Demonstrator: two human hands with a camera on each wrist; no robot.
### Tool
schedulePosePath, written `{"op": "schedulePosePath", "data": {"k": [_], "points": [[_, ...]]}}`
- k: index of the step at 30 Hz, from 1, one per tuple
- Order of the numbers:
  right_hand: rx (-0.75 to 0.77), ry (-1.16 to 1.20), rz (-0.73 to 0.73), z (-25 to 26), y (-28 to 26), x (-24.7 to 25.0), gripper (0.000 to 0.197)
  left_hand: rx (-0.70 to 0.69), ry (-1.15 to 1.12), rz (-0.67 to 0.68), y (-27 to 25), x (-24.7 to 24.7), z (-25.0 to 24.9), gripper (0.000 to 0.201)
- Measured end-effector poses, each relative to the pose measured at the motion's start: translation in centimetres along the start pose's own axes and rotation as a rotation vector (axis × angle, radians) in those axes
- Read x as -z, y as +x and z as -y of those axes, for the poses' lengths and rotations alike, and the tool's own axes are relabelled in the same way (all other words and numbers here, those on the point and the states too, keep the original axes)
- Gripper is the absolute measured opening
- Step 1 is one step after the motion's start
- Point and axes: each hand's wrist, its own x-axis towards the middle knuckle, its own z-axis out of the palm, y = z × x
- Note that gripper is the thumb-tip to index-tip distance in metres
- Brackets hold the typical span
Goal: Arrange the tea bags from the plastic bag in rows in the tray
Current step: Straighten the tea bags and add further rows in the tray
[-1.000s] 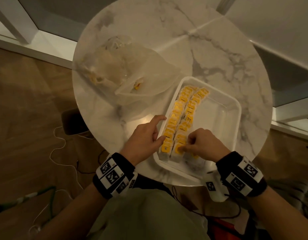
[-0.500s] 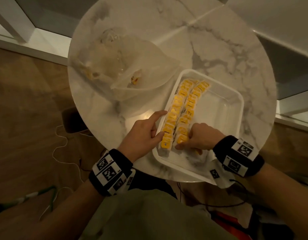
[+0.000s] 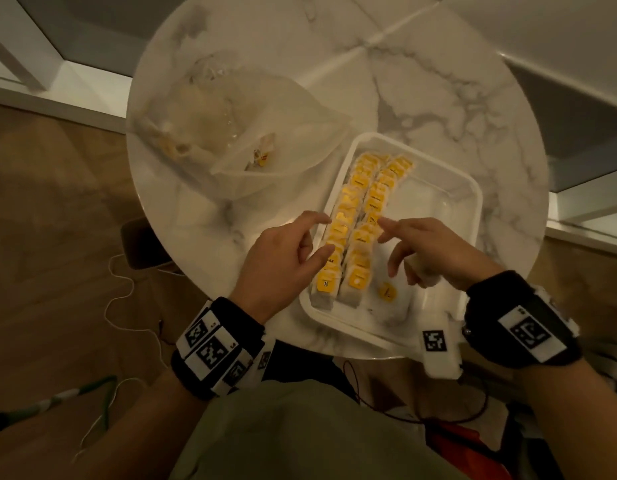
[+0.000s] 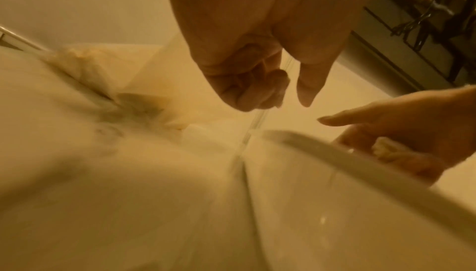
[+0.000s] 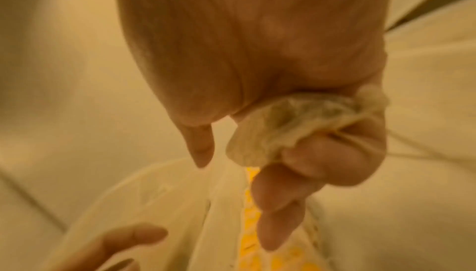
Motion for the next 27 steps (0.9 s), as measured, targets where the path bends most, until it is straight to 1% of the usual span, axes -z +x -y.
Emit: {"op": "schedulePosePath", "data": {"k": [2,3,7,9,12,13,15,16,18,20,22,23,25,27], "points": [[-0.020,0.176,0.004,0.0,-0.3,-0.4,0.059,-0.040,-0.013,0.019,0.4,-0.2,-1.0,0.008],[-0.025,0.221,0.008,-0.1,-0.4,-0.6,0.060,-0.044,-0.007,0.044,0.7,-0.4,-1.6,0.005],[0.012,0.354,0.055,-1.0,-1.4,-1.8,0.059,-0.005,0.019,0.145,1.8,-1.9,-3.1,0.005],[0.048,0.406,0.059,-1.8,-1.7,-2.2,0.058,-0.010,0.042,0.227,1.9,-3.0,-3.8,0.013],[0.071,0.425,0.003,-2.8,-1.7,-2.1,0.060,-0.025,0.083,0.353,1.7,-4.8,-4.7,0.024],[0.076,0.425,-0.011,-2.9,-1.7,-2.0,0.063,-0.022,0.069,0.360,1.7,-5.2,-4.8,0.023],[0.072,0.478,0.005,-3.3,-2.0,-1.8,0.069,-0.012,0.028,0.326,1.7,-5.8,-4.7,0.015],[0.072,0.521,0.023,-3.4,-2.3,-1.5,0.067,-0.004,0.005,0.305,1.7,-6.2,-4.6,0.009],[0.093,0.574,0.058,-3.4,-3.1,-1.0,0.052,0.023,-0.056,0.281,1.6,-6.5,-4.8,0.002],[0.121,0.579,0.060,-3.4,-3.9,-0.6,0.038,0.072,-0.132,0.239,1.4,-6.4,-5.1,0.006],[0.152,0.573,0.020,-3.7,-4.6,-0.2,0.033,0.143,-0.198,0.195,1.3,-6.2,-5.0,0.009],[0.200,0.558,-0.014,-4.1,-4.9,0.0,0.032,0.177,-0.228,0.187,1.3,-6.1,-4.9,0.012],[0.353,0.507,-0.090,-5.0,-5.7,0.3,0.031,0.260,-0.319,0.193,1.3,-5.4,-4.9,0.014],[0.508,0.432,-0.115,-5.3,-6.6,0.6,0.037,0.355,-0.445,0.223,1.3,-4.6,-5.2,0.015]]}}
